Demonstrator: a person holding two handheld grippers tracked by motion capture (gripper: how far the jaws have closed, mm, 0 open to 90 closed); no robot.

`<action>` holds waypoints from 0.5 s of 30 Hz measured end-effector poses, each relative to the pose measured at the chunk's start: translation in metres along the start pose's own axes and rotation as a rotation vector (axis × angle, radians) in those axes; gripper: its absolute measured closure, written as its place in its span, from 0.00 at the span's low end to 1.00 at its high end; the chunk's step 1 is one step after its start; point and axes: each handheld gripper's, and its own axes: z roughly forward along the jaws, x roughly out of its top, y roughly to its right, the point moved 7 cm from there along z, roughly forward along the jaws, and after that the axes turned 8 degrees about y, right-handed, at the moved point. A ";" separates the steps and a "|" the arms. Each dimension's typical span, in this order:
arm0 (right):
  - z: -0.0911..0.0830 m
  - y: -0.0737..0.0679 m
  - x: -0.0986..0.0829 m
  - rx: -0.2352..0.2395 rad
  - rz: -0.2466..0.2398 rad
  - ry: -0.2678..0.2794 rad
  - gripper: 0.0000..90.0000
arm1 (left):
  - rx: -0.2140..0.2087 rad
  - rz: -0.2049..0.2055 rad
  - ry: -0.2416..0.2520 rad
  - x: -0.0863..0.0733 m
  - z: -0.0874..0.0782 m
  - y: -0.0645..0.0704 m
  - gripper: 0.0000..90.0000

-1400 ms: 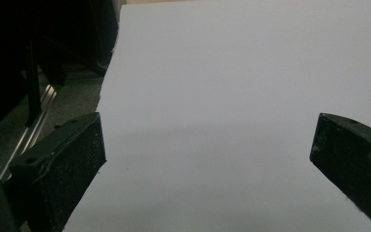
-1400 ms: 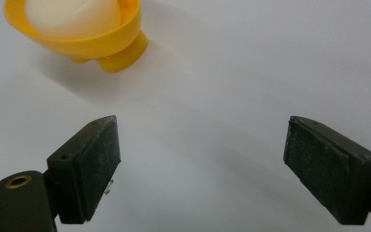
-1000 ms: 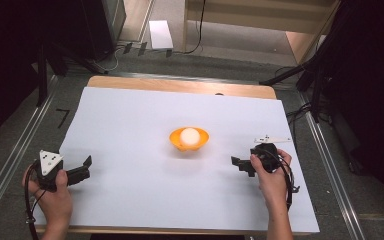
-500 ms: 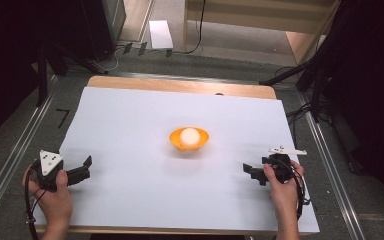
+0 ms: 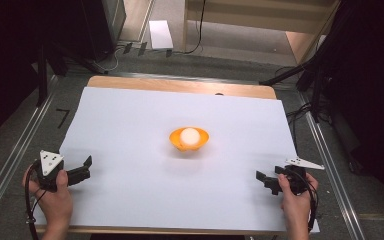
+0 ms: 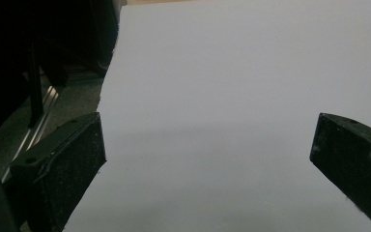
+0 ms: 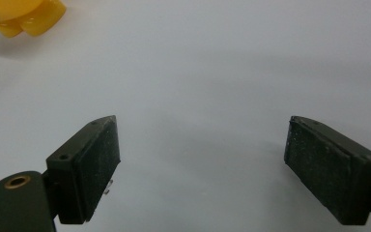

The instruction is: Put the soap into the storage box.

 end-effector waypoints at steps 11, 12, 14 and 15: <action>-0.023 0.022 -0.009 -0.026 0.033 0.071 0.15 | 0.002 0.004 0.002 0.000 0.000 0.000 0.00; -0.025 0.024 -0.010 -0.028 0.035 0.079 0.15 | 0.001 0.003 0.003 0.000 0.000 0.000 0.00; -0.029 0.027 -0.011 -0.038 0.043 0.088 0.15 | 0.001 0.004 0.003 0.000 0.000 0.000 0.00; -0.031 0.030 -0.012 -0.044 0.046 0.097 0.14 | 0.000 0.005 0.003 0.000 0.000 0.000 0.00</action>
